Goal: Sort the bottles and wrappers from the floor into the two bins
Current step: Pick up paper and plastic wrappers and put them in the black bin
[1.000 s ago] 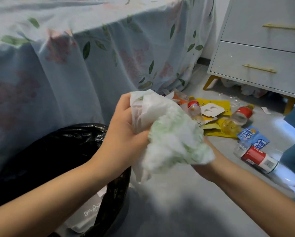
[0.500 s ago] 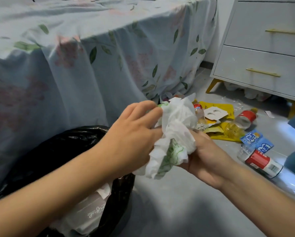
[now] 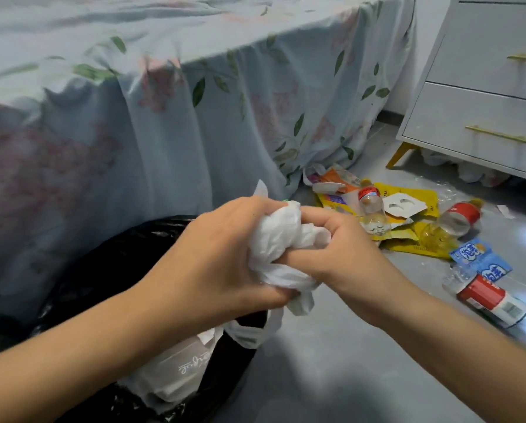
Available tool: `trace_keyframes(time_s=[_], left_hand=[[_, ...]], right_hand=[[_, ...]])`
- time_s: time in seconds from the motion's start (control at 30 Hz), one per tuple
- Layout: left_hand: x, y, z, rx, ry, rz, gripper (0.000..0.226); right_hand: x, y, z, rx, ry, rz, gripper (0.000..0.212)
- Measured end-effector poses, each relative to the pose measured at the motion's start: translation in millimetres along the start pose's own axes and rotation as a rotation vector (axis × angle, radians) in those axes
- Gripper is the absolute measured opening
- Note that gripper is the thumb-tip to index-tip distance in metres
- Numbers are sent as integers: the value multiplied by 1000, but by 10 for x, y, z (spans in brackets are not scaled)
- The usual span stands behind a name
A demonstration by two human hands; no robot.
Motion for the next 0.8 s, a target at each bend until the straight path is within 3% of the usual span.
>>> trace_keyframes(time_s=[0.17, 0.3, 0.47, 0.6, 0.8], left_hand=[[-114, -315, 298, -83, -72, -59, 32], [-163, -477, 875, 104, -189, -5, 33], [-316, -251, 1546, 387, -335, 268, 53], [-527, 252, 1868, 642, -356, 600, 55], [-731, 747, 2108, 914, -348, 802, 51]], right_hand=[[48, 209, 26, -20, 15, 45, 39], [103, 225, -68, -463, -69, 140, 25], [82, 294, -289, -911, -275, 365, 13], [45, 304, -454, -943, -260, 398, 13], [44, 293, -474, -938, -269, 394, 14]])
Point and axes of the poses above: each hand's wrist, its own x-axis towards the middle knuckle, its own y-axis out of the palm, z = x × y, the point moved 7 cm from there along x, towards the middle knuckle, and after that the axes turned 15 degrees about -y, right-handed, at the moved point
